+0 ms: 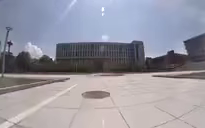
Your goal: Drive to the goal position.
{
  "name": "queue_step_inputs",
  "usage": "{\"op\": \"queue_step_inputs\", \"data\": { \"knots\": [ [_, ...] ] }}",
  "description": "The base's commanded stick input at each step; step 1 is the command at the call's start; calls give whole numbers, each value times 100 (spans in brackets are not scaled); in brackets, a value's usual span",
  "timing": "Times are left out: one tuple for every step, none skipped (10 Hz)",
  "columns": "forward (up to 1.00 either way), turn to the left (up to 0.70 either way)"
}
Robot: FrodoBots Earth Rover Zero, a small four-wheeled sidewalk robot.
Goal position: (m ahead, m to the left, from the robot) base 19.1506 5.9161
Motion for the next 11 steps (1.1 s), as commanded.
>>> {"op": "queue_step_inputs", "data": {
  "knots": [
    [50,1],
    [50,1],
    [50,1],
    [50,1],
    [50,1],
    [50,1],
    [50,1],
    [50,1],
    [50,1],
    [50,1],
    [50,1]
  ]
}}
